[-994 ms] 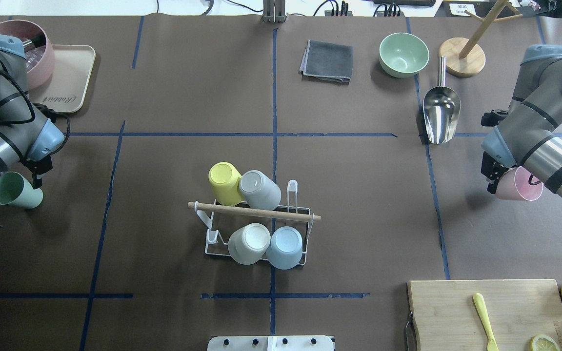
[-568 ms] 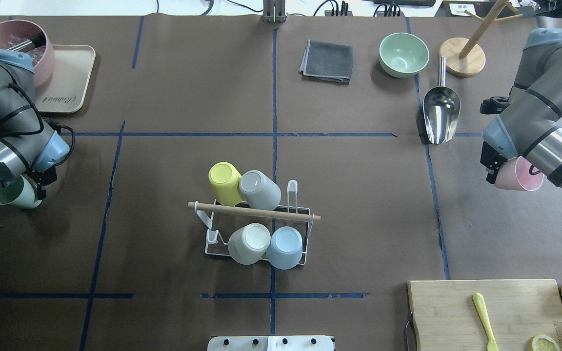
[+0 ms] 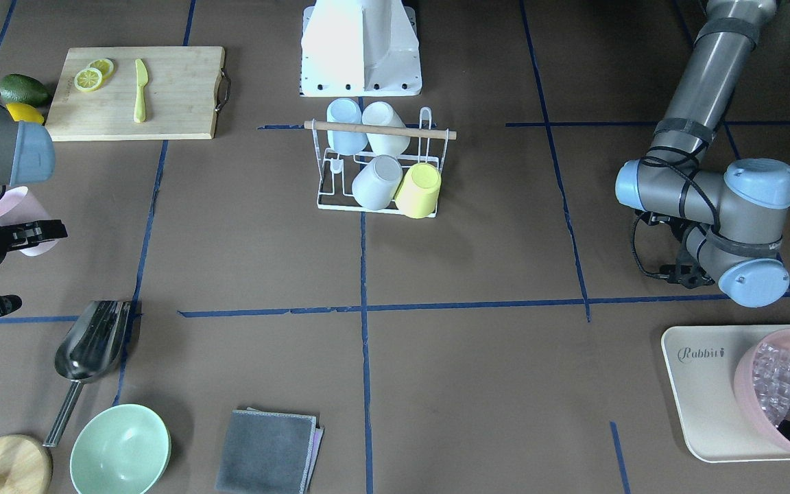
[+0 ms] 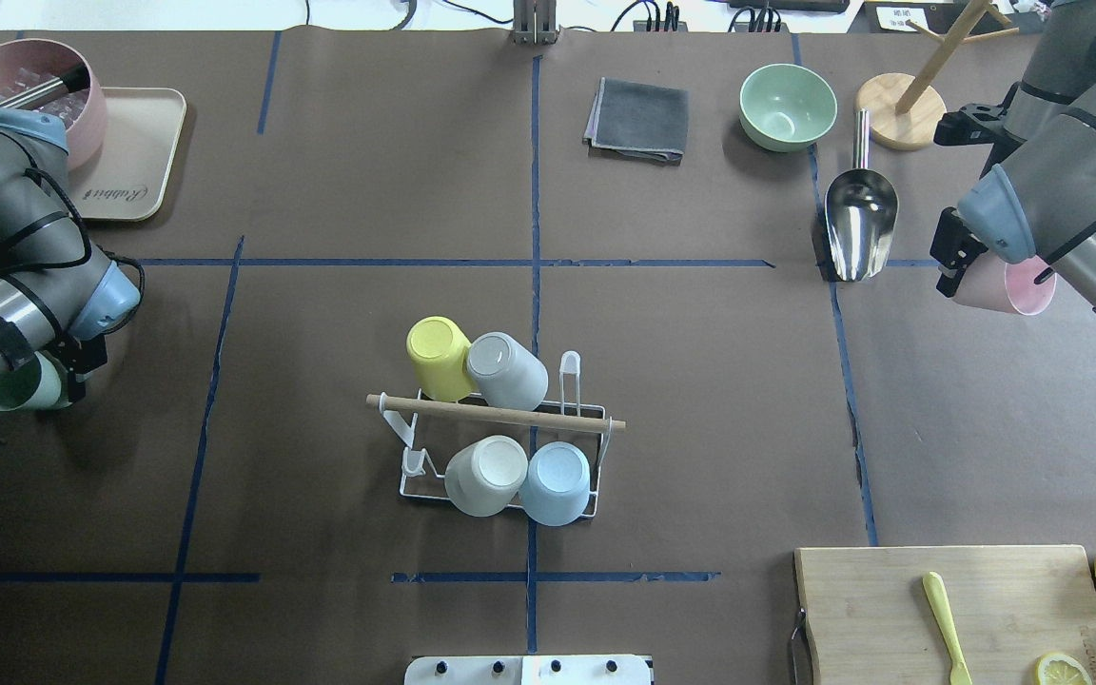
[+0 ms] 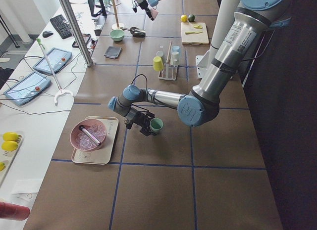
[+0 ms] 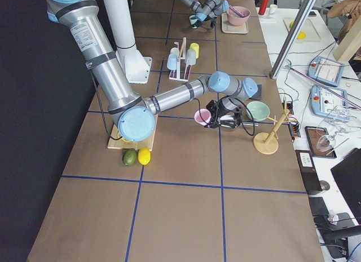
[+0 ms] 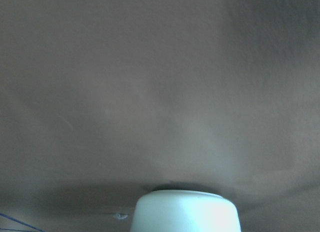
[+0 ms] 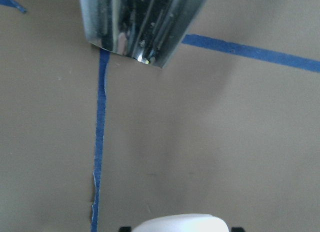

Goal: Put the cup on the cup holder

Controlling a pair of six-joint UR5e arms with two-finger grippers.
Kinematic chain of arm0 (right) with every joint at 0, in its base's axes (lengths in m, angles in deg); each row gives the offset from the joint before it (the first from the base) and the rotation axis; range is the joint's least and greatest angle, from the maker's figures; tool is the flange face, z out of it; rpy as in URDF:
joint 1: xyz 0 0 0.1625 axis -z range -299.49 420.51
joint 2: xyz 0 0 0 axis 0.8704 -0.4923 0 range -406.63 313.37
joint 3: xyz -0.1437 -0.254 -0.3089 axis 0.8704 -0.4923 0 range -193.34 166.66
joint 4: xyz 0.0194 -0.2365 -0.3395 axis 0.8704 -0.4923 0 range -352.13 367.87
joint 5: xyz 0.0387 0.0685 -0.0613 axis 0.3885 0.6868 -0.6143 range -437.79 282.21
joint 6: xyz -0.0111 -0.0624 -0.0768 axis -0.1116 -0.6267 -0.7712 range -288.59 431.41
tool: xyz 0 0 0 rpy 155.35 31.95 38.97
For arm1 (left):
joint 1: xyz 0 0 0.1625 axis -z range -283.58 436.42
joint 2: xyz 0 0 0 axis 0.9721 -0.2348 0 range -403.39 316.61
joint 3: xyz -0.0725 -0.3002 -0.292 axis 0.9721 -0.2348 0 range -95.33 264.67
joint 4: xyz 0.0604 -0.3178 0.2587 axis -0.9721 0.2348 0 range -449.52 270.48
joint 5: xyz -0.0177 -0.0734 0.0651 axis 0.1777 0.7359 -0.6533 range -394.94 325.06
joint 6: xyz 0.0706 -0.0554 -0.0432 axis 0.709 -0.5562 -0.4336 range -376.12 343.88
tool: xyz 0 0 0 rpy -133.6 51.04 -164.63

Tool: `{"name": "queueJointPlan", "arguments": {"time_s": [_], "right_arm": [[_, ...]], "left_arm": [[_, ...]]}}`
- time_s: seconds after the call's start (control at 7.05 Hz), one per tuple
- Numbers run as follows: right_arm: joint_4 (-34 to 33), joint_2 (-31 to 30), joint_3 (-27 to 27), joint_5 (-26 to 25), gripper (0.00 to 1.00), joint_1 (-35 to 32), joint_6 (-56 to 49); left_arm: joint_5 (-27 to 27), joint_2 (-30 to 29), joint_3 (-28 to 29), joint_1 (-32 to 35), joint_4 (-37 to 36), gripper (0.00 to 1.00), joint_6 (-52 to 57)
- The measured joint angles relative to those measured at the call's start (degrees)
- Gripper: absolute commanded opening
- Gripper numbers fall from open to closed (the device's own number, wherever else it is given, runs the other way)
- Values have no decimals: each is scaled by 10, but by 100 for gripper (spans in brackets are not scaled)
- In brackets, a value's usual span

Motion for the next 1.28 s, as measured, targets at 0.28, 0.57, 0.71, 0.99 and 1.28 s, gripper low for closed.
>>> {"name": "queueJointPlan", "arguments": {"time_s": [0.28,0.57,0.71,0.99,1.28], "right_arm": [[49,4,28,-1,0,4,14],[139,-1,52,4,0,7,17],[174,-4,65,5,0,12,17],[236,-8,78,0,2,33,10],[367,-18,64,-2,0,45,8]], "left_arm": [[1,0,-4,3,-5,6,1],[11,0,-24,12,-26,5,1],[14,0,-38,17,-31,5,1],[16,0,-94,37,-32,7,-1],[17,2,-182,54,-4,7,-6]]}}
